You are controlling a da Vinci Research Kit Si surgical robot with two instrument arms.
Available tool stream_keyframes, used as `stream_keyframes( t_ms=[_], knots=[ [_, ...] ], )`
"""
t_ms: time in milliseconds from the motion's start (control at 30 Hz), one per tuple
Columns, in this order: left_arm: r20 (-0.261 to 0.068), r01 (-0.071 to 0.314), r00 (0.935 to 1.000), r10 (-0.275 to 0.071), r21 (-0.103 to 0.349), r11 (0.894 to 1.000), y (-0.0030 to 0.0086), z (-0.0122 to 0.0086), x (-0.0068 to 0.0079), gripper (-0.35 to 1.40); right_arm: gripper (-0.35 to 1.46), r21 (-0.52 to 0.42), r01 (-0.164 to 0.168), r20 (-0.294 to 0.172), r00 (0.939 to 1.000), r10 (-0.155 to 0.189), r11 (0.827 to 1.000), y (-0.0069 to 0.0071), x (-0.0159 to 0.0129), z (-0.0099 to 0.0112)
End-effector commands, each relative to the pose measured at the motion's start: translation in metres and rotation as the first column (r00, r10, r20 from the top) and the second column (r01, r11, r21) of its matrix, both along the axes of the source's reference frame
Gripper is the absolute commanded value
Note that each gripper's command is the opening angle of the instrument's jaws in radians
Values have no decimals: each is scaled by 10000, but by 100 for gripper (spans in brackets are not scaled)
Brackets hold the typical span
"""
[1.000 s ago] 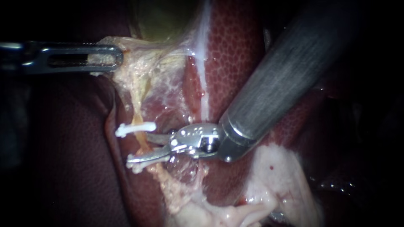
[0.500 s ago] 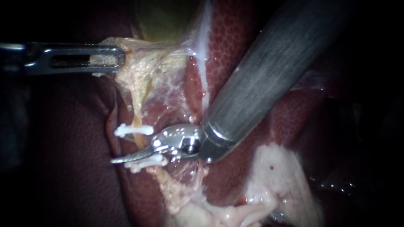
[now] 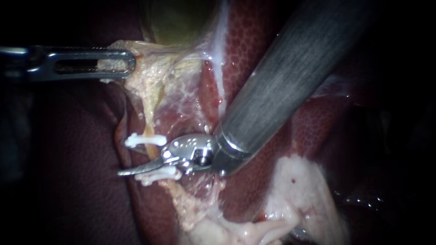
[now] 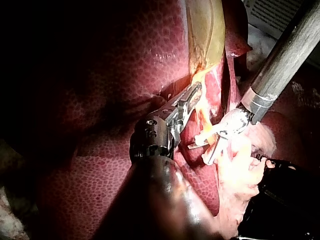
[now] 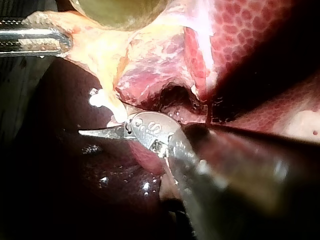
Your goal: Go to the cutting position left tube
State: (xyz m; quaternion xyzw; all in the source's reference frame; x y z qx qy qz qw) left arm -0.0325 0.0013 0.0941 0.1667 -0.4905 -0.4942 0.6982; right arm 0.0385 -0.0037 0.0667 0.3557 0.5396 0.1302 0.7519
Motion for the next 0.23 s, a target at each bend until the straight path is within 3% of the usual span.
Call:
stream_keyframes(
  t_ms=[33, 233],
  knots=[
    [-1, 0, 10000, 0, 0, 10000, 0, 0, 0, -35, 133, -2, -1, -3, 10000, 1, 10000, 0, 0, 0],
    [-3, 2, 10000, -2, 0, 10000, 0, -1, 0, -35, 135, -4, 6, -7, 10000, -6, 10000, -1, -1, 0]
  ],
)
